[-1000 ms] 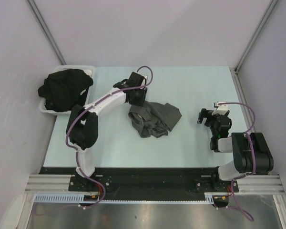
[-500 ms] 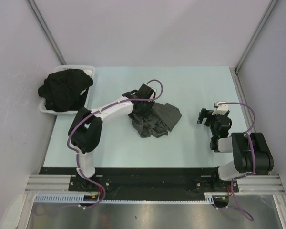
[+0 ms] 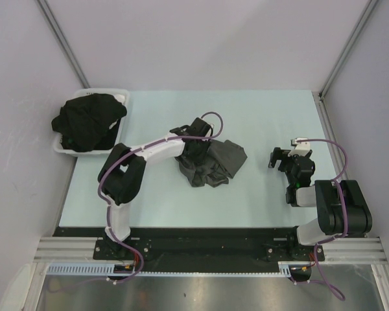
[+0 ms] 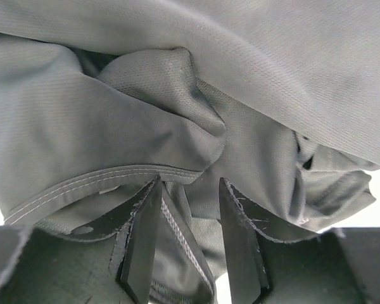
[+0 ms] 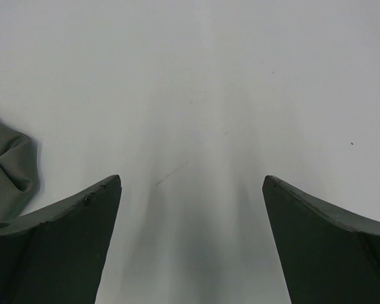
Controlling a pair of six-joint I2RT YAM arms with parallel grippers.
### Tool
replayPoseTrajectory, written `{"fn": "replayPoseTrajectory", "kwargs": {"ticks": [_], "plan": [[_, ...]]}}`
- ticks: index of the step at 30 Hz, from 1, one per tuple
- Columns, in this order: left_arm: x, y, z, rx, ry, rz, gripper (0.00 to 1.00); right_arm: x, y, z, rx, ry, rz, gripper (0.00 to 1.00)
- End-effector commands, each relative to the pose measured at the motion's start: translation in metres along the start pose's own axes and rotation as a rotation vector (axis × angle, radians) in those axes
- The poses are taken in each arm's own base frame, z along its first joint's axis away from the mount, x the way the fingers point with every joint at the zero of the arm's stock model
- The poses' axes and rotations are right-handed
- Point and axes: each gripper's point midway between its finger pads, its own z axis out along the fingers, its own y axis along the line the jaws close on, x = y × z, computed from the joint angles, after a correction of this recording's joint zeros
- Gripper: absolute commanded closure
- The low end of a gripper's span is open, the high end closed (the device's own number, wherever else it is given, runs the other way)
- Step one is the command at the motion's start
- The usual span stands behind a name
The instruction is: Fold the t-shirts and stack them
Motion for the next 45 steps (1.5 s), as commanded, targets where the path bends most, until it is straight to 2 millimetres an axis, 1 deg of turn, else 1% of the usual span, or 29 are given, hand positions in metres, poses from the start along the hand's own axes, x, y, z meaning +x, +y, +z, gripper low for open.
{"fn": "replayPoseTrajectory", "kwargs": {"ticks": [1, 7, 9, 12, 15, 18, 19, 20, 21, 24, 26, 27, 28, 29, 30, 31, 32, 33, 34, 35, 36, 37, 38, 39, 40, 42, 43, 44, 45], "plan": [[-0.005, -0.002, 0.006, -0.006, -0.009, 0.013, 0.53, -0.022, 0.001, 0.005, 0.002, -0.067, -0.008, 0.0], [0.0, 0.001, 0.016, -0.023, 0.003, 0.012, 0.51, -0.021, 0.0, 0.005, 0.004, -0.064, -0.009, 0.0], [-0.001, 0.0, 0.019, -0.022, 0.002, 0.008, 0.51, -0.022, 0.0, 0.005, 0.004, -0.067, -0.011, 0.0], [-0.005, 0.0, 0.021, -0.024, -0.005, 0.009, 0.57, -0.021, 0.001, 0.004, 0.002, -0.065, -0.009, 0.0], [-0.009, 0.001, 0.023, -0.034, -0.013, 0.012, 0.67, -0.021, 0.001, 0.005, 0.002, -0.062, -0.008, 0.0], [-0.014, 0.002, 0.023, -0.047, -0.024, 0.017, 0.84, -0.022, 0.0, 0.005, 0.005, -0.065, -0.003, 0.0], [-0.015, 0.003, 0.024, -0.052, -0.027, 0.019, 0.92, -0.023, -0.006, 0.005, 0.039, -0.071, 0.006, 0.0], [-0.02, 0.003, 0.021, -0.056, -0.032, 0.02, 0.97, -0.022, -0.006, 0.005, 0.038, -0.068, 0.009, 0.0], [-0.022, 0.005, 0.019, -0.069, -0.037, 0.019, 1.0, -0.022, -0.006, 0.005, 0.04, -0.068, 0.007, 0.0], [-0.036, 0.005, 0.009, -0.076, -0.066, 0.023, 1.0, -0.023, -0.005, 0.005, 0.038, -0.073, 0.004, 0.0], [-0.047, 0.005, -0.002, -0.08, -0.09, 0.031, 1.0, -0.023, -0.006, 0.005, 0.044, -0.075, 0.005, 0.0], [-0.051, 0.006, -0.008, -0.085, -0.101, 0.033, 1.0, -0.03, -0.009, 0.005, 0.065, -0.096, 0.009, 0.0], [-0.064, 0.006, -0.02, -0.089, -0.136, 0.032, 1.0, -0.03, -0.019, 0.001, 0.174, -0.089, 0.016, 0.0], [-0.065, 0.008, -0.025, -0.097, -0.134, 0.041, 1.0, -0.046, -0.02, 0.006, 0.223, -0.107, 0.029, 0.0], [-0.072, 0.008, -0.035, -0.098, -0.154, 0.041, 1.0, -0.057, -0.024, 0.005, 0.25, -0.111, 0.042, 0.0], [-0.084, 0.008, -0.047, -0.105, -0.188, 0.04, 1.0, -0.048, -0.023, 0.007, 0.241, -0.03, 0.023, 0.01], [-0.087, 0.009, -0.054, -0.111, -0.192, 0.045, 1.0, -0.055, -0.021, 0.01, 0.236, -0.023, 0.011, 0.0], [-0.095, 0.011, -0.066, -0.114, -0.217, 0.042, 1.0, -0.077, -0.013, 0.013, 0.213, -0.055, 0.001, 0.01], [-0.106, 0.01, -0.079, -0.114, -0.252, 0.039, 1.0, -0.087, -0.01, 0.011, 0.214, -0.072, -0.011, 0.0], [-0.11, 0.012, -0.087, -0.122, -0.262, 0.041, 1.0, -0.098, -0.003, 0.01, 0.193, -0.096, -0.028, 0.0], [-0.118, 0.012, -0.1, -0.125, -0.291, 0.038, 1.0, -0.111, 0.009, 0.009, 0.156, -0.12, -0.056, 0.0], [-0.128, 0.012, -0.114, -0.126, -0.322, 0.033, 1.0, -0.135, 0.024, 0.006, 0.101, -0.159, -0.075, 0.0], [-0.134, 0.016, -0.123, -0.146, -0.343, 0.028, 1.0, -0.147, 0.035, 0.006, 0.061, -0.177, -0.137, 0.0], [-0.141, 0.017, -0.135, -0.151, -0.369, 0.022, 1.0, -0.152, 0.059, 0.004, -0.021, -0.181, -0.172, 0.0], [-0.151, 0.019, -0.151, -0.156, -0.403, 0.017, 1.0, -0.171, 0.071, 0.004, -0.05, -0.216, -0.189, 0.0], [-0.161, 0.028, -0.172, -0.189, -0.444, 0.005, 1.0, -0.177, 0.083, 0.004, -0.048, -0.203, -0.218, 0.0], [-0.166, 0.035, -0.183, -0.207, -0.463, -0.004, 1.0, -0.185, 0.095, 0.008, -0.047, -0.207, -0.204, 0.0], [-0.169, 0.042, -0.191, -0.23, -0.477, -0.013, 1.0, -0.185, 0.096, 0.011, -0.019, -0.196, -0.182, 0.0], [-0.172, 0.049, -0.201, -0.241, -0.492, -0.024, 1.0, -0.178, 0.088, 0.014, 0.052, -0.153, -0.134, 0.0]]}}
